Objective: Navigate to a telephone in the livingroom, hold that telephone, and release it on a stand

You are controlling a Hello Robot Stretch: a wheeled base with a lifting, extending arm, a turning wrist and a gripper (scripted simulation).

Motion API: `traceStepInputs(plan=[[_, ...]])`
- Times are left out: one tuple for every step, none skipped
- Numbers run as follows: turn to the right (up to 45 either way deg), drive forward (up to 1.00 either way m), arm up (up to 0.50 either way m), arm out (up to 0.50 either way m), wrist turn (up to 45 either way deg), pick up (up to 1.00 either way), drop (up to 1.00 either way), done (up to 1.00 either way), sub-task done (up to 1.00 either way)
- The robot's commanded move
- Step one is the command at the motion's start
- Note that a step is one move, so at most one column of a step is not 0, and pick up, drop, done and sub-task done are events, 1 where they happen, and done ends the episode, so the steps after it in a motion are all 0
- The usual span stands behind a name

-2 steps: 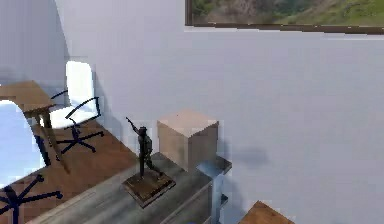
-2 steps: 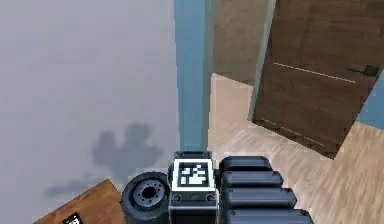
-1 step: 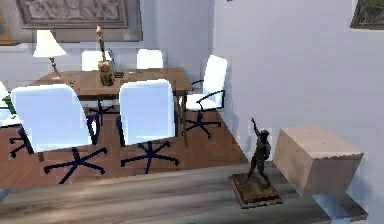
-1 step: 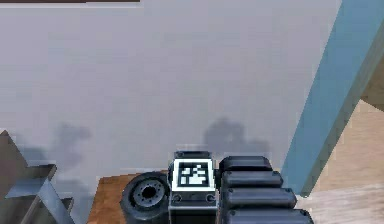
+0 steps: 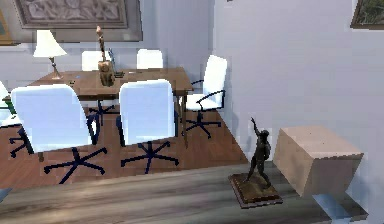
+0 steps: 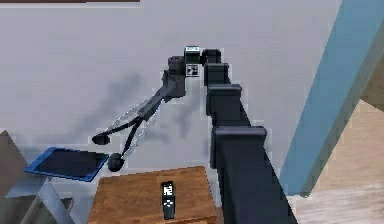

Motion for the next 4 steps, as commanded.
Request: traceStepInputs(plan=[[0.0,0.0,0.0,0.0,45.0,0.0,0.0,0.0,0.0],[0.0,0.0,0.0,0.0,42.0,0.0,0.0,0.0,0.0],[0.0,0.0,-0.26,0.0,0.0,0.0,0.0,0.0,0.0],[0.0,0.0,-0.32,0.0,0.0,0.0,0.0,0.0,0.0]])
